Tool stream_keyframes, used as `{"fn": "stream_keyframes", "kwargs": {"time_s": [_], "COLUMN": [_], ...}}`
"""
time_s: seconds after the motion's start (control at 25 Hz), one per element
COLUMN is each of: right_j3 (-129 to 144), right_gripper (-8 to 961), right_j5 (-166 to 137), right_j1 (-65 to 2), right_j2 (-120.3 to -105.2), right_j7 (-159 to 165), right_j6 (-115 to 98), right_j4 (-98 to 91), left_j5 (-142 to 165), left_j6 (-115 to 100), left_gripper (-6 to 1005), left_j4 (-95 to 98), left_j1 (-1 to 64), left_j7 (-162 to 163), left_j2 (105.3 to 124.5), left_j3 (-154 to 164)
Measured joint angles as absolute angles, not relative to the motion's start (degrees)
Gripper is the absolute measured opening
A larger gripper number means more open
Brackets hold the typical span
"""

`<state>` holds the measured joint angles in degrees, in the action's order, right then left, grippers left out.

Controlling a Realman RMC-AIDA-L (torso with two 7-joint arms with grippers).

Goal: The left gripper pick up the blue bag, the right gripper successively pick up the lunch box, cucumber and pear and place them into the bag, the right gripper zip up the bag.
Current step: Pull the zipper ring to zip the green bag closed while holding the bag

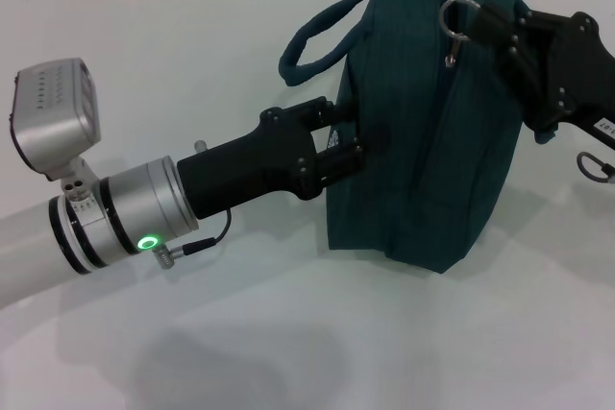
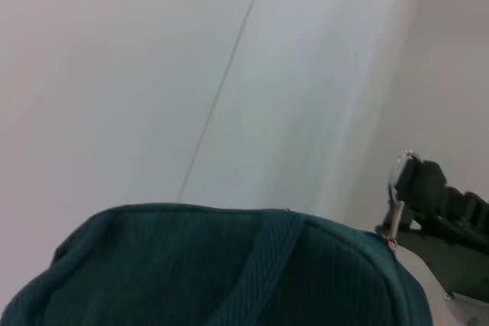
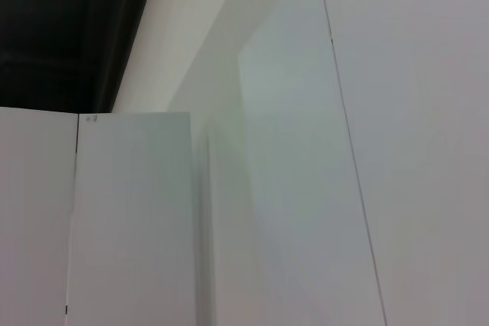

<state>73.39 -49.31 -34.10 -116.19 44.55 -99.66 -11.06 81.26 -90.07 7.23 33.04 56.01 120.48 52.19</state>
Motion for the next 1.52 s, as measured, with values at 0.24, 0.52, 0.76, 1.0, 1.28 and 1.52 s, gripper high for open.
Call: {"fn": "stream_keyframes", "kwargs": {"time_s": [0.24, 0.52, 0.76, 1.0, 1.28, 1.52], "right_j3": [73.2, 73.5, 73.4, 73.3, 73.1, 73.0], "right_gripper": [7, 7, 6, 6, 6, 6], "right_j5": [-49.3, -48.2, -48.0, -46.0, -44.1, -42.9], "right_j1": [-33.9, -33.9, -33.8, -33.7, -33.5, -33.2], "right_j2": [-116.19, -116.19, -116.19, -116.19, -116.13, -116.10], "right_j7": [44.6, 44.6, 44.8, 45.6, 46.4, 48.4], "right_j6": [-99.7, -100.1, -100.1, -100.1, -98.8, -93.3], "right_j4": [-10.9, -10.6, -10.7, -10.8, -10.6, -10.9], "left_j5": [81.3, 81.4, 81.4, 81.4, 81.9, 82.3], "left_j6": [-90.2, -90.2, -90.6, -92.2, -96.3, -101.7], "left_gripper": [469, 206, 174, 128, 74, 63], "left_j4": [7.2, 7.4, 7.7, 7.8, 9.5, 12.3], "left_j1": [33.0, 33.3, 33.8, 34.2, 34.1, 33.2], "left_j7": [55.1, 55.5, 55.6, 55.6, 56.6, 57.5], "left_j2": [120.50, 120.40, 120.32, 120.13, 119.75, 119.37], "left_j3": [52.6, 54.0, 56.9, 59.7, 64.6, 71.2]}}
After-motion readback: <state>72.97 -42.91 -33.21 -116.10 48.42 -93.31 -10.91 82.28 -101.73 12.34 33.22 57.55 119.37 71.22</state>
